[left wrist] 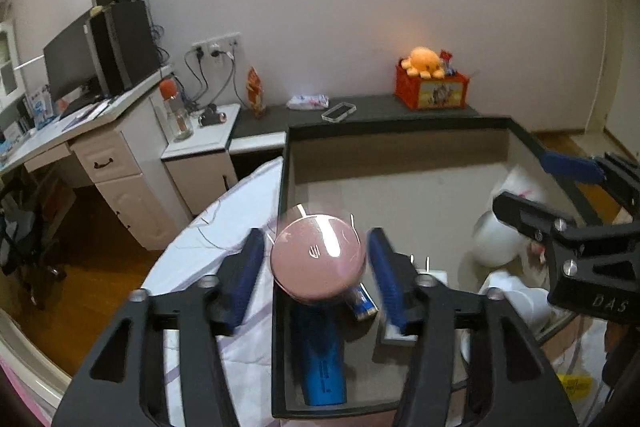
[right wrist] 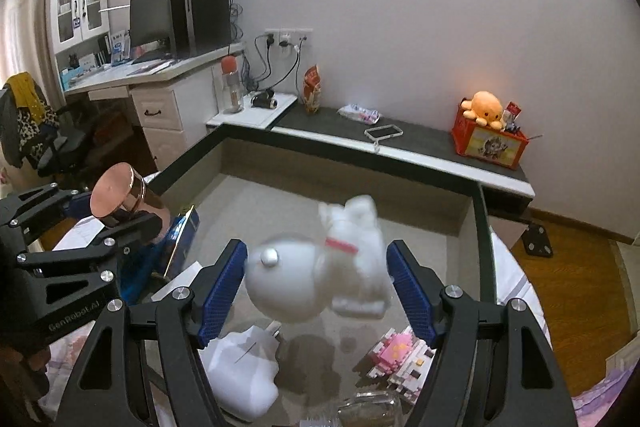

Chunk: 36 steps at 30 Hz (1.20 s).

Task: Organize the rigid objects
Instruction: 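Carry jar and rabbit into the pink box and open both tools, then withdraw both tools from the box back over the bed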

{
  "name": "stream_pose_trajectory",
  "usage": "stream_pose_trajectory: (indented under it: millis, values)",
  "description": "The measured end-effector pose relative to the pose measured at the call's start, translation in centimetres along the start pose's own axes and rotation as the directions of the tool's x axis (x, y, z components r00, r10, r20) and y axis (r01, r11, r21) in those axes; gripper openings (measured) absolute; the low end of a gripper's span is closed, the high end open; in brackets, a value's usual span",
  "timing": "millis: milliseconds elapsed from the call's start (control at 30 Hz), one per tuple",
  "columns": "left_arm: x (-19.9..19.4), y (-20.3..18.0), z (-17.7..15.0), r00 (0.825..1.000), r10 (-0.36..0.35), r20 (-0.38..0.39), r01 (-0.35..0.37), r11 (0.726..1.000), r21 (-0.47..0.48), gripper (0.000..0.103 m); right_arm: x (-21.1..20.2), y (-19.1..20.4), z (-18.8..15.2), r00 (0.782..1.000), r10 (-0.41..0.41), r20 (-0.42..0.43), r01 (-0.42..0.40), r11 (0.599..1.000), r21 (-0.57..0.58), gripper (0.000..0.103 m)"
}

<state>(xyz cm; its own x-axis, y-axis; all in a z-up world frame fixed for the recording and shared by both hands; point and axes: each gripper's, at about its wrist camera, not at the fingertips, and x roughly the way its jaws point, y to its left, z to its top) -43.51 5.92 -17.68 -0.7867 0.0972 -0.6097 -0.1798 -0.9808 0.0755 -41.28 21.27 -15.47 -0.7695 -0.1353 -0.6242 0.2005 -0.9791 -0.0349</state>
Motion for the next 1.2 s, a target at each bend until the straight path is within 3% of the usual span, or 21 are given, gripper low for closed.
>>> stream_pose_trajectory:
  millis: [67,300,633,933,967,1033,1200]
  values:
    - [-0.9,0.2,0.1,0.999,0.013,0.043,-0.013,1.000,-0.017,0.084,-0.3,-0.1,0.2,1.000,-0.013,0.013,0.013,1.000,0.005,0.081]
    - [-3.1,0.5,-0.3,0.998,0.032,0.050,-0.032,0.999,-0.004,0.099,-2.3,-0.6,0.3,0.998,-0.032,0.050,0.030,0.999,0.036,0.081]
    - [-9.4,2.2,-2.3,0.997,0.031,0.068,-0.028,0.998,-0.051,0.103,-8.5,-0.5,-0.5,0.990,-0.052,0.133,0.042,0.996,0.078,0.086]
    - [-16.0,2.3,-5.8,0.996,0.011,0.093,-0.005,0.998,-0.061,0.103,-14.5,0.3,-3.3,0.980,-0.088,0.176,0.068,0.991,0.113,0.087]
    - [-16.8,2.1,-6.3,0.995,0.004,0.097,0.002,0.998,-0.057,0.103,-15.1,0.4,-3.7,0.980,-0.094,0.177,0.073,0.990,0.120,0.088]
    - [-17.6,1.8,-6.9,0.995,-0.013,0.095,0.018,0.999,-0.052,0.103,-16.0,0.5,-4.5,0.979,-0.096,0.177,0.074,0.989,0.129,0.103]
    - [-19.4,0.4,-8.4,0.997,-0.019,0.081,0.020,1.000,-0.017,0.103,-18.2,1.1,-6.6,0.978,-0.096,0.185,0.071,0.988,0.137,0.103]
